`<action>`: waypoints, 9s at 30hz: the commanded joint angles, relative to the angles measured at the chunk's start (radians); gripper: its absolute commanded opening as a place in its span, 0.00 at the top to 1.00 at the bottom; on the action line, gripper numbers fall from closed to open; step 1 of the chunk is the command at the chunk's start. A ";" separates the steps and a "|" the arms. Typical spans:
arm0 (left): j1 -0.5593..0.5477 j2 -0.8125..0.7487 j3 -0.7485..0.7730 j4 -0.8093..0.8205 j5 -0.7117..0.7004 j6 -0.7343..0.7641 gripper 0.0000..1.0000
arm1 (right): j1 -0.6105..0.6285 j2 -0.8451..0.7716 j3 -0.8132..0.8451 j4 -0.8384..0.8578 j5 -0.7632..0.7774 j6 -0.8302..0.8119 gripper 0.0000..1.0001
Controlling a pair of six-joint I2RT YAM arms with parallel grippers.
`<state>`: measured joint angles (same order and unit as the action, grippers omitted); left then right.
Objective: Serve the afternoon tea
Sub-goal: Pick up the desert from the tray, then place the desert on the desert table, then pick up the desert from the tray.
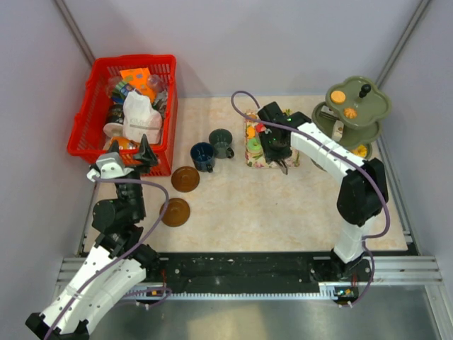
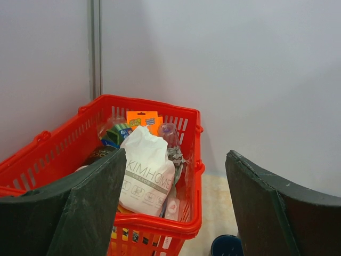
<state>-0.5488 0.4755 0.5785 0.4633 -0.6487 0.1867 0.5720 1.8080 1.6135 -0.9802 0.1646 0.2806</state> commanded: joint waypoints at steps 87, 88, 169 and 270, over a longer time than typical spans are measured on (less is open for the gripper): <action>-0.003 -0.017 0.001 0.034 0.001 -0.004 0.20 | -0.492 -0.558 -0.543 -0.043 -0.085 0.115 0.76; -0.003 -0.015 0.000 0.032 0.001 -0.004 0.20 | -0.507 -0.567 -0.547 -0.034 -0.089 0.120 0.76; -0.003 -0.011 0.000 0.032 0.003 -0.006 0.20 | -0.689 -0.676 -0.719 0.172 -0.117 0.249 0.55; -0.003 -0.026 -0.002 0.041 -0.002 0.013 0.20 | -0.126 0.039 -0.090 0.169 0.038 0.338 0.55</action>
<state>-0.5488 0.4660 0.5781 0.4637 -0.6483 0.1867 0.4755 1.8603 1.5257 -0.8303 0.1669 0.5858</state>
